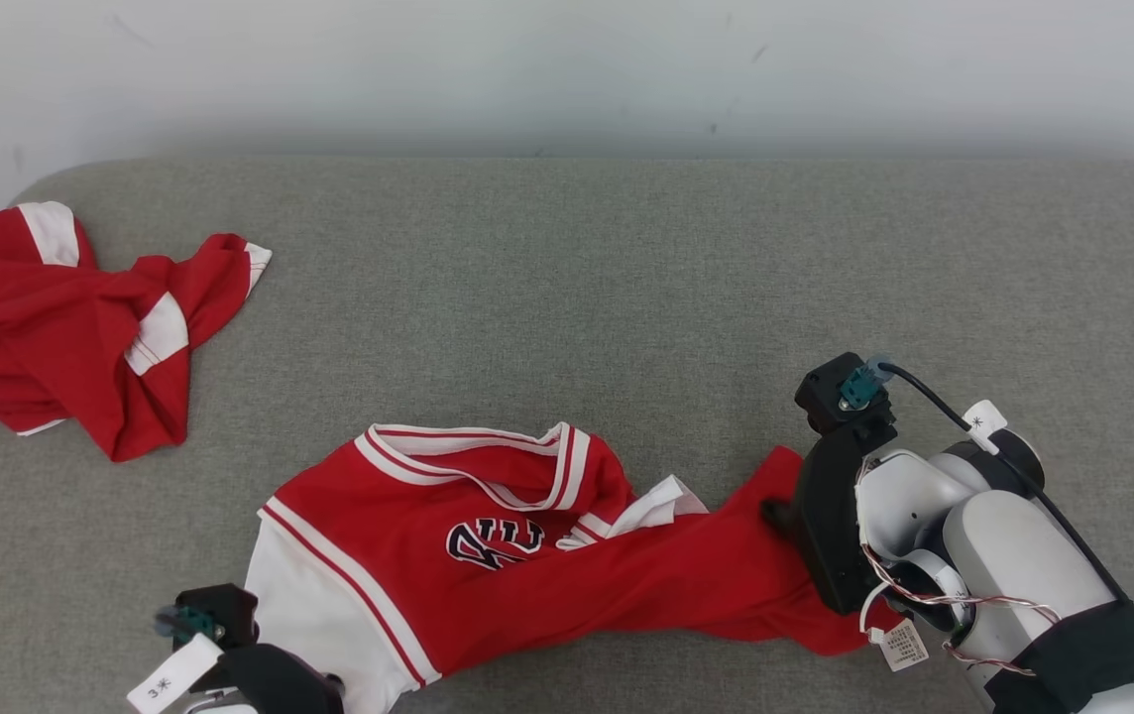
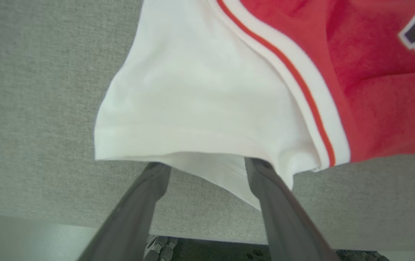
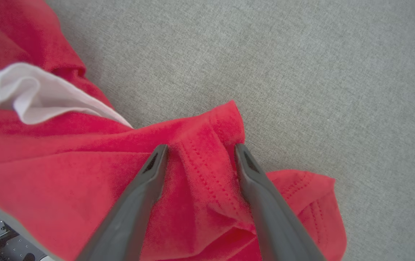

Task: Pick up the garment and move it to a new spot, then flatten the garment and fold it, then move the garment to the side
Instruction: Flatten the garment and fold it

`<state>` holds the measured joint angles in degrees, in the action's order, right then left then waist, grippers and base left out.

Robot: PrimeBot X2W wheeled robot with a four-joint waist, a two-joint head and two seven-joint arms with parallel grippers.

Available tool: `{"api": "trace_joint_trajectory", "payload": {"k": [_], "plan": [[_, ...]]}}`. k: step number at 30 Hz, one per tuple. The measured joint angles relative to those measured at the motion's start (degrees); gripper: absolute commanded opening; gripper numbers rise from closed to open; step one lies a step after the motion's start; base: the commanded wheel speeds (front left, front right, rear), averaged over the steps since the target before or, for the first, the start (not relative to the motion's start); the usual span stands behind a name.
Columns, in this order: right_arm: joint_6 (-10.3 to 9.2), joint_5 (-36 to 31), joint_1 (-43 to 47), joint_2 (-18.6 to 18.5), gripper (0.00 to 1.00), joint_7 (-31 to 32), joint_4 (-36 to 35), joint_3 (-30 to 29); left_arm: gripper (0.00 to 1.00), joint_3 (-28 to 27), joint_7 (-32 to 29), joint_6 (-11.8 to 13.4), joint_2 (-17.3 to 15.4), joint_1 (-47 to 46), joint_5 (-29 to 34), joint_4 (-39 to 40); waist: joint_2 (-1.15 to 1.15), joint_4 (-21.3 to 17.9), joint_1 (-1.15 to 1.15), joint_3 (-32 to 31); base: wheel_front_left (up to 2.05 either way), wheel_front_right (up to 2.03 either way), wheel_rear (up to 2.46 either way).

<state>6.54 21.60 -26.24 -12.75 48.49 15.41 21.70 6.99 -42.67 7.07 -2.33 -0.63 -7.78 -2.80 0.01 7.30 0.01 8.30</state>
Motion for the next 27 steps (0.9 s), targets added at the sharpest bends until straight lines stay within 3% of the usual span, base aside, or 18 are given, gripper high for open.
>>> {"api": "trace_joint_trajectory", "payload": {"k": [1, 2, 3, 12, 22, 27], "plan": [[0.00, -0.01, -0.03, -0.03, 0.25, 0.26, 0.02, 0.10, 0.48, -0.22, -0.02, 0.00, 0.00, 0.01, -0.07, -0.09, 0.00, -0.13, 0.00, -0.03, 0.00, 0.00, 0.00], [0.00, 0.00, -0.04, -0.04, 0.02, 0.52, 0.01, 0.22, 0.20, -0.48, -0.16, 0.01, -0.04, 0.01, -0.09, -0.22, 0.00, -0.29, -0.01, -0.08, 0.00, 0.00, 0.00], [0.00, 0.00, -0.04, -0.04, 0.00, 0.52, 0.01, 0.22, 0.00, -0.48, -0.16, 0.01, -0.04, 0.01, -0.09, -0.22, 0.00, -0.29, -0.01, -0.08, 0.00, 0.00, 0.00], [-0.20, 0.59, -0.02, -0.93, 0.00, 1.27, -1.09, -1.11, 0.00, -1.53, 0.04, 0.04, -0.03, -0.12, -1.48, -0.31, 0.00, -1.20, -0.01, -0.45, 0.00, 0.00, 0.00], [-4.74, -1.38, -5.90, -0.78, 0.00, -5.02, -2.18, -5.50, 0.00, -4.12, 6.61, 0.05, 0.11, -8.40, -5.59, 0.05, 0.00, -1.13, 0.00, -0.42, 0.00, 0.00, 0.00], [-6.30, -2.50, -15.00, -0.30, 0.00, -10.25, 1.34, -8.17, 0.00, -3.58, 11.13, 0.05, 0.34, -18.01, -9.58, -2.78, 0.00, -1.44, 0.00, 0.24, 0.00, 0.00, 0.00]]}}
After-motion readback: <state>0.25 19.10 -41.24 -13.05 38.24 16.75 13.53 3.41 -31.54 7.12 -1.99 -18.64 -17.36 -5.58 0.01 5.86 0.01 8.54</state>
